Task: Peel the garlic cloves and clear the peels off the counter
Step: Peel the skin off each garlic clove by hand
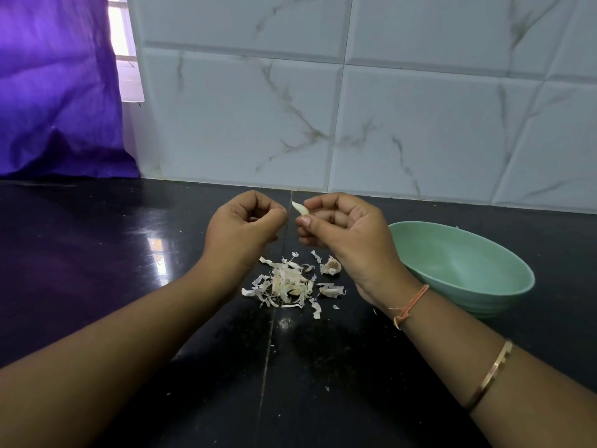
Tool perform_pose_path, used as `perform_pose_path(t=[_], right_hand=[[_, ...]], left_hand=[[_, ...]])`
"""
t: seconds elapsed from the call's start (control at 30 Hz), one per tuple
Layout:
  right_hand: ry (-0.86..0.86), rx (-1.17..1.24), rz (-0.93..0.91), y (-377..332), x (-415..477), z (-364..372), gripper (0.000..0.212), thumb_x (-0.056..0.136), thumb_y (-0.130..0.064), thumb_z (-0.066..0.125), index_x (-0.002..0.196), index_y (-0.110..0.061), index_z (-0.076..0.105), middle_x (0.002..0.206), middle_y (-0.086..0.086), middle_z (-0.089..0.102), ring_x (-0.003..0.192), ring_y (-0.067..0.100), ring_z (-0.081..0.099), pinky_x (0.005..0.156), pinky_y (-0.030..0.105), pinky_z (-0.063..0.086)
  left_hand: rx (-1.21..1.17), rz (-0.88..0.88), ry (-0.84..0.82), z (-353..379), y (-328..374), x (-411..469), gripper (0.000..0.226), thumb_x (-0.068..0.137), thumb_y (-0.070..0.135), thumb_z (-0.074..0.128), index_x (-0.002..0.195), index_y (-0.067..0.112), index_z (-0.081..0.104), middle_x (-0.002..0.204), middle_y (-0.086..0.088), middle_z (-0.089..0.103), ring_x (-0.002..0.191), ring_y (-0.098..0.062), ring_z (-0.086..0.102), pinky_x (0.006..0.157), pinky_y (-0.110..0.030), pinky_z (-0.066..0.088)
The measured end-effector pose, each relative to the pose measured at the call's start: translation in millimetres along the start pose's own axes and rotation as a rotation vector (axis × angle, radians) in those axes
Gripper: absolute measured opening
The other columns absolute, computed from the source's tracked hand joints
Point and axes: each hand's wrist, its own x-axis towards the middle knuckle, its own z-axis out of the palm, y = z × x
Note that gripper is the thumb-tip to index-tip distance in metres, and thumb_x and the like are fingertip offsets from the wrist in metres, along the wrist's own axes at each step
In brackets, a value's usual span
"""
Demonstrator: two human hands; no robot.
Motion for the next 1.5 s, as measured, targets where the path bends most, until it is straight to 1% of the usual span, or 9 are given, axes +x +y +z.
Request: perform_pose_path(t=[0.2, 0.33, 0.4, 0.57, 0.67, 0.77, 0.97, 1.33, 1.5], right_hand=[[-0.008, 0.065, 0.051, -4, -2, -1, 0.01, 0.086, 0.004, 0.059, 0.092, -0.002, 0.062, 0.073, 0.011, 0.067, 0.061, 0.012, 0.063, 0.064, 0.025, 0.057], [0.029, -0.029, 0.02, -3, 0, -3, 0.013, 0.087, 0.0, 0.059, 0.085, -0.008, 0.069, 0.069, 0.007, 0.067, 0.059, 0.008, 0.061, 0.062, 0.024, 0.056], [0.045, -0.133, -0.023, -2, 1, -5, 0.016, 0.086, -0.004, 0.061, 0.082, -0.015, 0.072, 0.07, 0.009, 0.069, 0.061, 0.01, 0.061, 0.065, 0.029, 0.056], [0.036, -0.383, -0.155, -2, 0, -6, 0.021, 0.085, -0.011, 0.064, 0.081, -0.03, 0.071, 0.071, 0.001, 0.071, 0.067, 0.018, 0.065, 0.073, 0.046, 0.056], [0.034, -0.407, -0.174, -2, -1, -5, 0.016, 0.085, -0.012, 0.064, 0.085, -0.026, 0.073, 0.071, 0.007, 0.071, 0.072, 0.031, 0.065, 0.07, 0.047, 0.055], [0.026, -0.406, -0.18, -3, -2, -5, 0.014, 0.085, -0.01, 0.065, 0.089, -0.02, 0.074, 0.072, 0.001, 0.071, 0.072, 0.025, 0.066, 0.071, 0.042, 0.056], [0.02, -0.378, -0.177, -2, 0, -6, 0.014, 0.084, -0.011, 0.066, 0.089, -0.021, 0.073, 0.074, -0.007, 0.071, 0.071, 0.01, 0.066, 0.076, 0.037, 0.057], [0.04, -0.285, -0.161, 3, 2, -6, 0.015, 0.084, -0.007, 0.066, 0.086, -0.021, 0.067, 0.081, 0.003, 0.069, 0.078, 0.021, 0.065, 0.078, 0.045, 0.056], [0.041, -0.314, -0.171, 1, 3, -6, 0.015, 0.084, -0.006, 0.065, 0.081, -0.021, 0.066, 0.076, 0.0, 0.067, 0.075, 0.02, 0.065, 0.077, 0.044, 0.057]], left_hand=[[-0.031, 0.01, -0.03, 0, -1, 0, 0.012, 0.083, 0.01, 0.062, 0.074, 0.017, 0.063, 0.073, 0.003, 0.062, 0.067, -0.005, 0.055, 0.064, -0.024, 0.05], [0.031, 0.187, -0.197, -4, 3, -2, 0.012, 0.074, 0.019, 0.066, 0.083, 0.023, 0.06, 0.081, 0.008, 0.062, 0.074, -0.007, 0.056, 0.07, -0.025, 0.049], [0.123, 0.279, -0.254, -4, 4, -3, 0.016, 0.077, 0.015, 0.072, 0.082, 0.023, 0.059, 0.079, 0.007, 0.062, 0.073, -0.006, 0.057, 0.069, -0.022, 0.05], [0.3, 0.426, -0.216, -7, 4, 0, 0.01, 0.079, 0.009, 0.071, 0.081, 0.016, 0.063, 0.076, 0.005, 0.063, 0.069, -0.004, 0.059, 0.067, -0.016, 0.051], [0.403, 0.524, -0.208, -10, 5, 2, 0.011, 0.08, 0.009, 0.07, 0.082, 0.017, 0.063, 0.077, 0.008, 0.063, 0.072, -0.004, 0.061, 0.071, -0.018, 0.052], [0.456, 0.595, -0.199, -12, 5, 4, 0.012, 0.08, 0.01, 0.068, 0.081, 0.02, 0.062, 0.078, 0.011, 0.062, 0.075, -0.003, 0.06, 0.071, -0.015, 0.051], [0.512, 0.652, -0.19, -13, 4, 6, 0.005, 0.079, 0.013, 0.064, 0.08, 0.017, 0.062, 0.077, 0.011, 0.061, 0.076, -0.006, 0.059, 0.07, -0.015, 0.05], [0.45, 0.617, -0.198, -13, 2, 6, 0.021, 0.082, 0.009, 0.068, 0.091, 0.024, 0.056, 0.082, 0.014, 0.061, 0.08, 0.001, 0.06, 0.075, -0.009, 0.049], [0.557, 0.696, -0.212, -15, 0, 9, 0.008, 0.082, 0.016, 0.063, 0.09, 0.017, 0.063, 0.08, 0.007, 0.062, 0.079, -0.005, 0.057, 0.072, -0.017, 0.048]])
